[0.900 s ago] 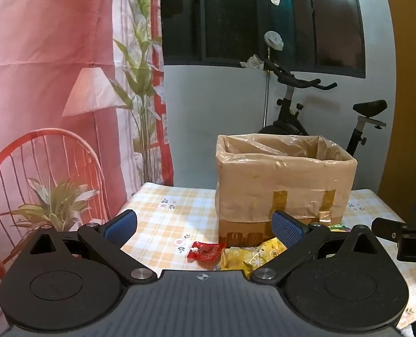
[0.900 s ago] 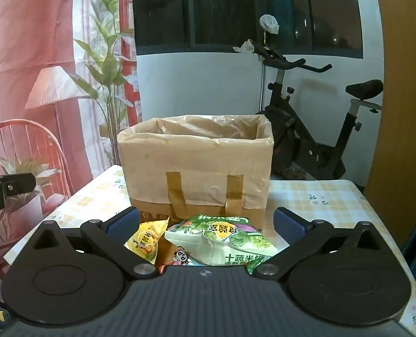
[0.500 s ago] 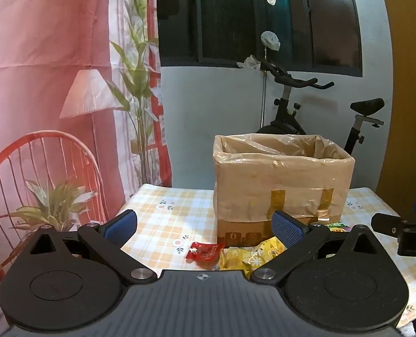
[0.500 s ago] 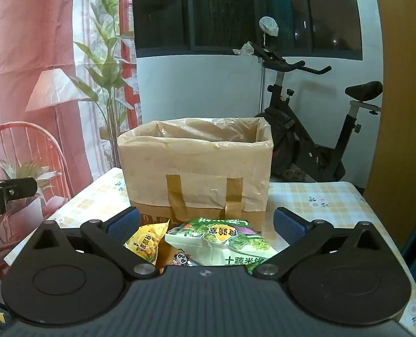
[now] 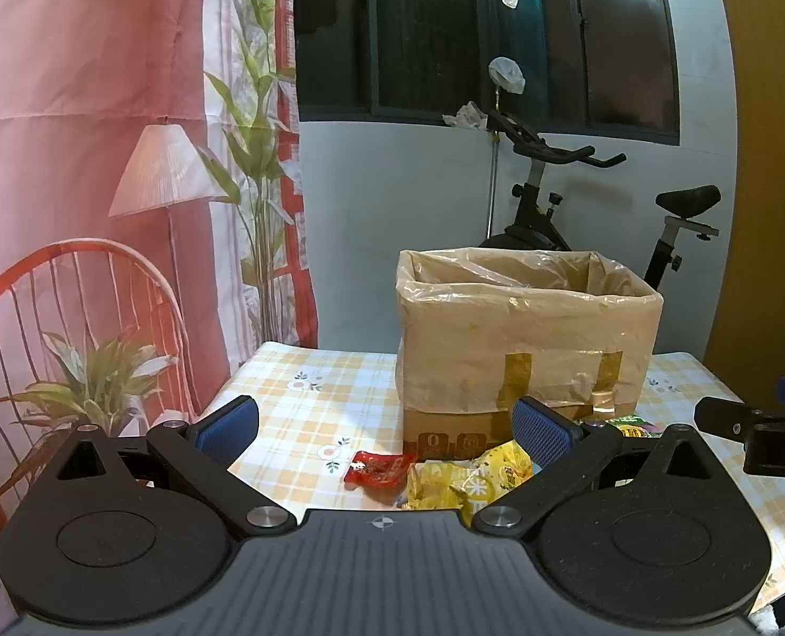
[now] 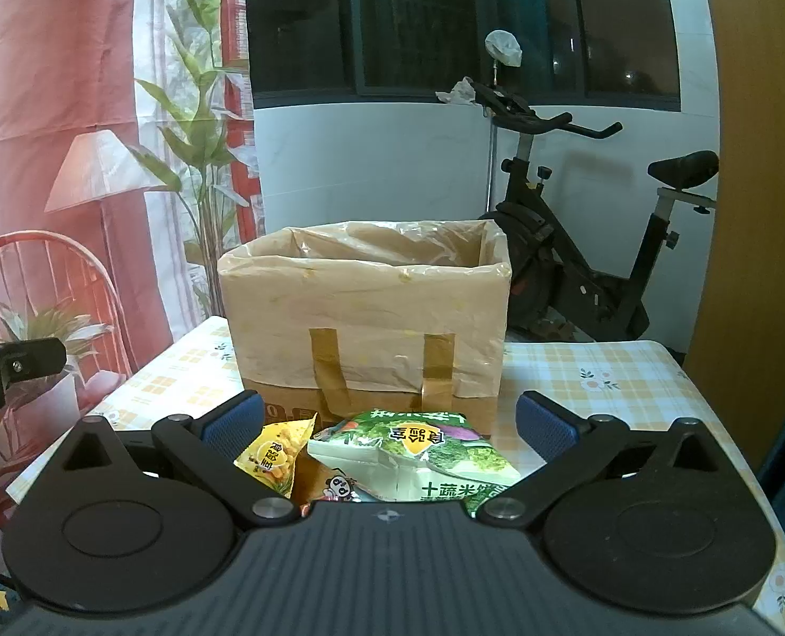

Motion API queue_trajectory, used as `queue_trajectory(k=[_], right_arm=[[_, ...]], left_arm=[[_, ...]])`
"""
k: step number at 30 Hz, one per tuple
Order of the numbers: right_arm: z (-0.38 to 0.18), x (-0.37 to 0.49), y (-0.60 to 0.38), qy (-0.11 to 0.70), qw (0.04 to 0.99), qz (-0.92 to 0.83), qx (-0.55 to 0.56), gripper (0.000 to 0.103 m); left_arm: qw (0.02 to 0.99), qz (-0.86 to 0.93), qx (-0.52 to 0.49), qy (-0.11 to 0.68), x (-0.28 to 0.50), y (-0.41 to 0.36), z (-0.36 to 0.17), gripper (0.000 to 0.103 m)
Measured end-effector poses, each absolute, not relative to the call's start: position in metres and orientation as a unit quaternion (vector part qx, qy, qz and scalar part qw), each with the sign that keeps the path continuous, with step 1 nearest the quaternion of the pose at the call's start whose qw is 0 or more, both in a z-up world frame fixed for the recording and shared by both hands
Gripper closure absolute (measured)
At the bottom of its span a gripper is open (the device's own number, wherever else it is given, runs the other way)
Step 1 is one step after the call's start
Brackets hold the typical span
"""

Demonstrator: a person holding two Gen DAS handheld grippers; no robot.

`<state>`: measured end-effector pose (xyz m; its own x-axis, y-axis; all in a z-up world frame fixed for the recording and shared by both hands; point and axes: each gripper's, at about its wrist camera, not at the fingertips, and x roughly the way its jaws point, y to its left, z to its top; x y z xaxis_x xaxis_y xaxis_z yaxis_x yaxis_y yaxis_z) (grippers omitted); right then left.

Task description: Organize snacks

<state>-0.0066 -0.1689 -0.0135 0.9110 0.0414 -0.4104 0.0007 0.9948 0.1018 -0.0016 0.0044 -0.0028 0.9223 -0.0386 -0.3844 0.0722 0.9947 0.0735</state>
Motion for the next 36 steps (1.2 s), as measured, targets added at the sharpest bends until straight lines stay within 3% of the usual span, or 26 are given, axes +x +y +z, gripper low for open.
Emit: queue_trajectory(k=[36], right_arm=[[-0.0175,-0.0047,-0.1678,0.217,0.975,0.009,0.05,0.0]], left_arm=[[0.978,-0.038,0.028,0.202,-0.0011,0.0075,-0.0076,0.0]])
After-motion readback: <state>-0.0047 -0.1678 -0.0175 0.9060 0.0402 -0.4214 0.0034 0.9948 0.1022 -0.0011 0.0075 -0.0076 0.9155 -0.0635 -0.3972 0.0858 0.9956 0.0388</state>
